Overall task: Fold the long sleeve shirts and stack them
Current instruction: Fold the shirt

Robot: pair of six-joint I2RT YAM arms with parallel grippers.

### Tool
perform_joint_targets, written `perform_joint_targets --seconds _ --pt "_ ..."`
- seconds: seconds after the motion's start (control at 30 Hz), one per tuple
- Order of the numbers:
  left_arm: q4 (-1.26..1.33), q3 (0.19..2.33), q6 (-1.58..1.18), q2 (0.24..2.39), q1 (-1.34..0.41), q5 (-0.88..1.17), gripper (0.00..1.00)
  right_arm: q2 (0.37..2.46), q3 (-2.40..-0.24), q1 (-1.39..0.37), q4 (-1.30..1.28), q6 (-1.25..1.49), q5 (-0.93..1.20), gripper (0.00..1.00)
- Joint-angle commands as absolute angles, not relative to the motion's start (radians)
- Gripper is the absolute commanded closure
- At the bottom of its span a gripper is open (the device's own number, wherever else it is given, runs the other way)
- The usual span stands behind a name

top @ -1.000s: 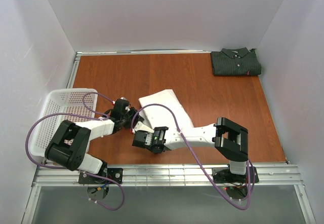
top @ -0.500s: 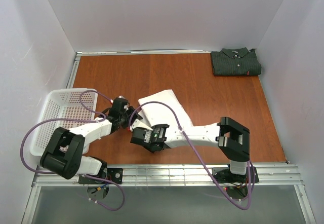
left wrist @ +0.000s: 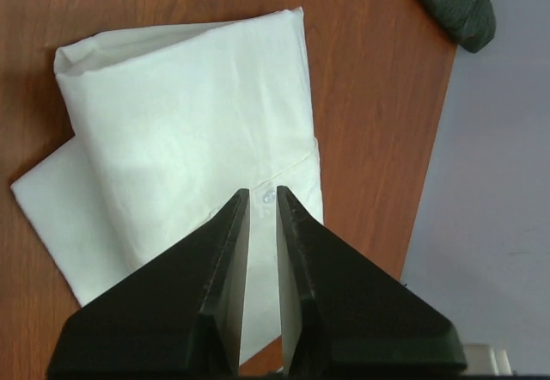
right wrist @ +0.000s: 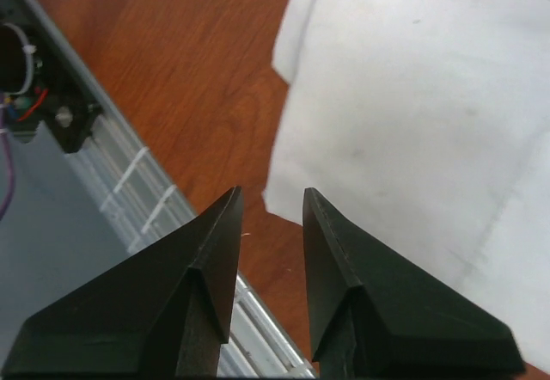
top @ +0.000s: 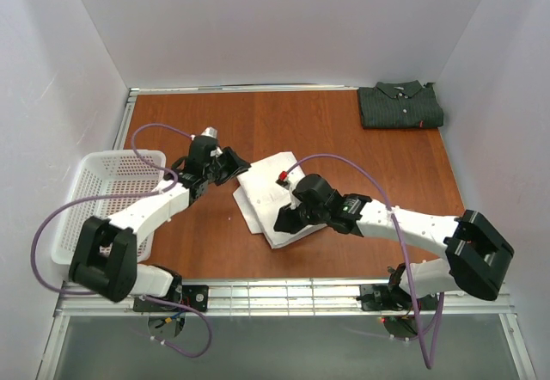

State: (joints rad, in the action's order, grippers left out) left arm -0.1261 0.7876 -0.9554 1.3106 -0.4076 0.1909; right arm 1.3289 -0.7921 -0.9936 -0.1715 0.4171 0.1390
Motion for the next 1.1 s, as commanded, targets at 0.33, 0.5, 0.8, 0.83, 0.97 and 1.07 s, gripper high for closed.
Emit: perform_joint_targets --seconds 0.33,0.5,0.8,0.83,0.97,1.07 --pt "0.051 0.880 -0.905 1.696 -0.400 0.181 0.93 1.514 -0.579 -0.928 0.394 0.545 0.522 0.74" --pt "0.084 0.896 -0.894 1.785 -0.390 0.149 0.93 1.586 -0.548 -0.920 0.445 0.548 0.552 0.74" --pt "0.040 1.002 -0.784 1.757 -0.379 0.126 0.78 1.438 -0.598 -0.830 0.338 0.508 0.558 0.71" --pt "0.038 1.002 -0.779 1.706 -0.382 0.139 0.72 1.418 -0.603 -0.812 0.318 0.500 0.558 0.70" --pt "-0.026 0.970 -0.759 1.570 -0.426 0.156 0.46 1.353 -0.611 -0.712 0.259 0.472 0.603 0.69" --pt "-0.046 0.896 -0.775 1.481 -0.501 0.140 0.45 1.356 -0.597 -0.655 0.261 0.465 0.646 0.68"
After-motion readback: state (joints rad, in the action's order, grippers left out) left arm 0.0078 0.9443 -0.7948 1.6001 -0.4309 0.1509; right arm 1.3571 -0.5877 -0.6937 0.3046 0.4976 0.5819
